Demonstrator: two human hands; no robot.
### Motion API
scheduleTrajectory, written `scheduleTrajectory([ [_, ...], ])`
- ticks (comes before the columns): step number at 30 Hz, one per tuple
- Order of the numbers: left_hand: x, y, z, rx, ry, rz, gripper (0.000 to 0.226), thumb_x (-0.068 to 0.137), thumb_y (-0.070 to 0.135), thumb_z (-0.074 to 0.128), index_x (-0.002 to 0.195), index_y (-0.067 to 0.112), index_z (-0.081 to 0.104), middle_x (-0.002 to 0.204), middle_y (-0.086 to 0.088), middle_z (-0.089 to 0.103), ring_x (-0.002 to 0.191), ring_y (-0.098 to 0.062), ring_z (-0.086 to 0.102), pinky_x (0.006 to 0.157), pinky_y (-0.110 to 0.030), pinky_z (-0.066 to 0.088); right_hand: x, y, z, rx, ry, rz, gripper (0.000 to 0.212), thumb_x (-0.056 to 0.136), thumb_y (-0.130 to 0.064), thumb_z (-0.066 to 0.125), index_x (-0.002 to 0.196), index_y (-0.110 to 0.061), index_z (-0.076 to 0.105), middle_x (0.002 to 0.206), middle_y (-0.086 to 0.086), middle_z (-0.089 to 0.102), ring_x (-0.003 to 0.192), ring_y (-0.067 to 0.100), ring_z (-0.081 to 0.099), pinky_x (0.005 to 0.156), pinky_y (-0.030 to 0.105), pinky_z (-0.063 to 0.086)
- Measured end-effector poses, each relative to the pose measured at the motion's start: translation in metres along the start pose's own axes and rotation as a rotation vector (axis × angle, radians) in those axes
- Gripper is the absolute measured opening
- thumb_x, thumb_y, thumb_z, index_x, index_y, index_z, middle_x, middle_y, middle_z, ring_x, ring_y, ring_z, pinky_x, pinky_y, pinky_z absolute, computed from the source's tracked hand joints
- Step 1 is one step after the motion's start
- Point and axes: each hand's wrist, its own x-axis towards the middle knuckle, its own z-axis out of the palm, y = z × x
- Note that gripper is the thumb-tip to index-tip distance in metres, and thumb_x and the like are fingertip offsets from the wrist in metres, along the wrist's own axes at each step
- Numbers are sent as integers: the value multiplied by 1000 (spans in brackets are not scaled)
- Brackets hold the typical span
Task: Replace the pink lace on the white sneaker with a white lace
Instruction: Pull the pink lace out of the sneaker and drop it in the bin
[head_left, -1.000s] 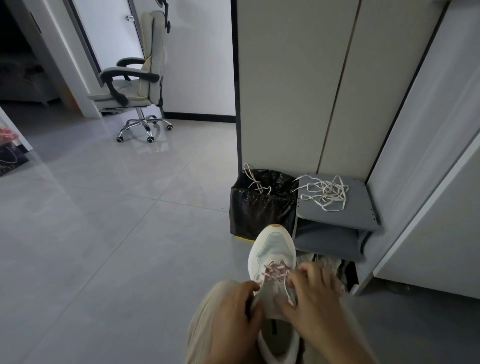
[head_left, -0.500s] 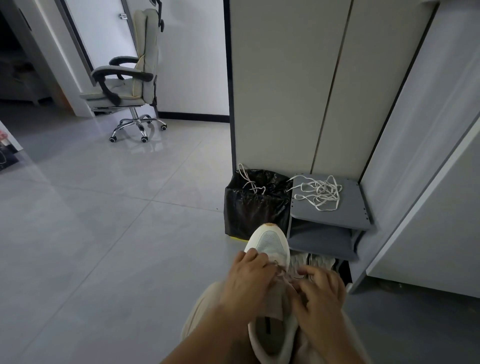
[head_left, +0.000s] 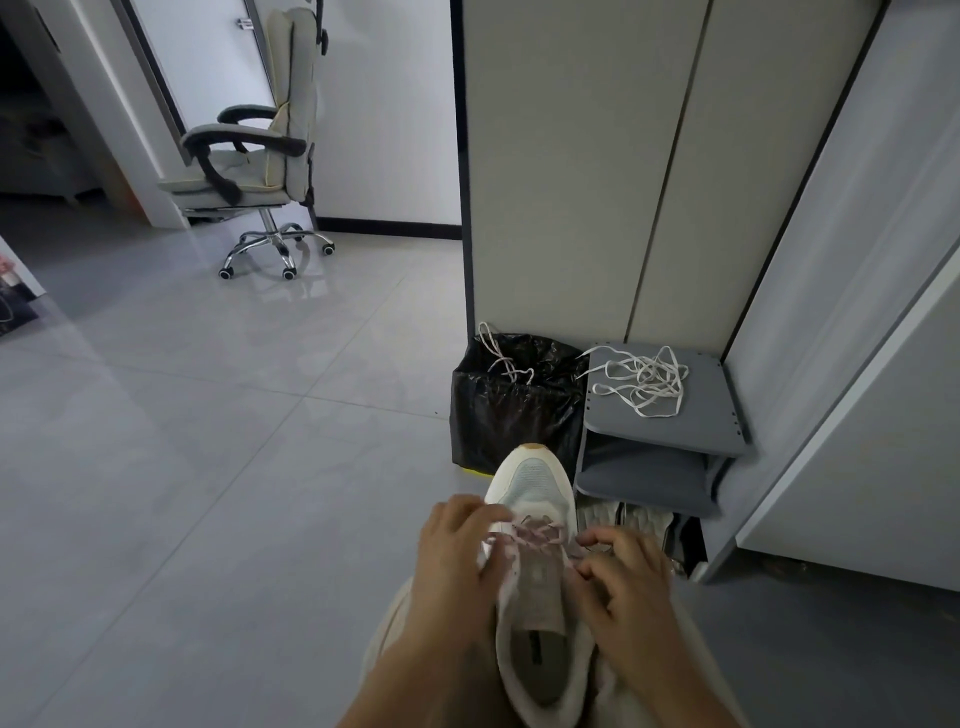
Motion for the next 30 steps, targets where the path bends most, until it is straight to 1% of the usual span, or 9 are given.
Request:
scheduleTrajectory([
  [3,10,22,12,321,-163,324,9,65,38,66,74,35,68,74,20,61,73,-4,57,74,-16,37,-1,1,1,8,21,-10,27,81,-42,46,73,-23,65,100,-27,41,100,-3,36,87,19,24],
  [6,17,22,19,417,-158,414,7,68,37,63,62,35,68,64,21,60,66,-2,56,74,-17,33,-3,5,3,14,67,31,29,80,-40,46,68,-20,64,96,-21,49,95,3,42,84,29,35],
  [12,10,-7,-28,315,-10,255,21,76,33,45,62,28,60,64,16,56,72,-2,44,76,-23,27,-5,8,5,-51,94,153,38,80,-44,42,68,-17,66,89,-9,57,91,7,40,82,30,30],
  [14,5,-42,-53,288,98,63,20,78,34,46,66,25,59,66,14,56,74,-5,45,72,-23,23,-4,5,4,-71,103,128,36,81,-43,42,69,-18,66,87,-9,56,89,8,41,81,30,32],
  [18,-11,-62,-55,255,46,-230,7,76,25,51,73,25,57,69,16,50,74,-25,58,70,-31,28,-4,3,5,-25,43,25,31,85,-41,44,73,-21,64,92,-19,47,91,5,41,84,28,31],
  [21,-10,-23,-24,285,40,-38,19,70,19,50,86,29,52,80,7,60,82,-17,50,70,-28,34,-3,3,5,6,34,9,29,84,-41,45,70,-22,62,93,-20,47,93,5,42,85,28,34],
  [25,-1,23,9,423,-157,361,27,61,34,78,86,33,66,85,16,64,83,-8,57,84,-28,46,-4,3,3,-5,15,-5,28,81,-40,44,75,-22,64,97,-23,43,95,0,36,82,33,41],
  [28,8,26,23,482,-183,393,3,69,33,65,70,32,68,70,18,65,67,-6,61,78,-23,42,-5,7,2,-5,46,4,27,80,-37,46,73,-19,65,95,-18,49,92,7,43,77,35,45],
  [30,14,25,17,505,-191,406,7,64,39,72,64,33,67,64,20,62,63,-4,59,76,-22,44,-6,6,1,-20,73,29,29,79,-38,46,68,-18,64,90,-11,55,89,11,47,78,36,45],
])
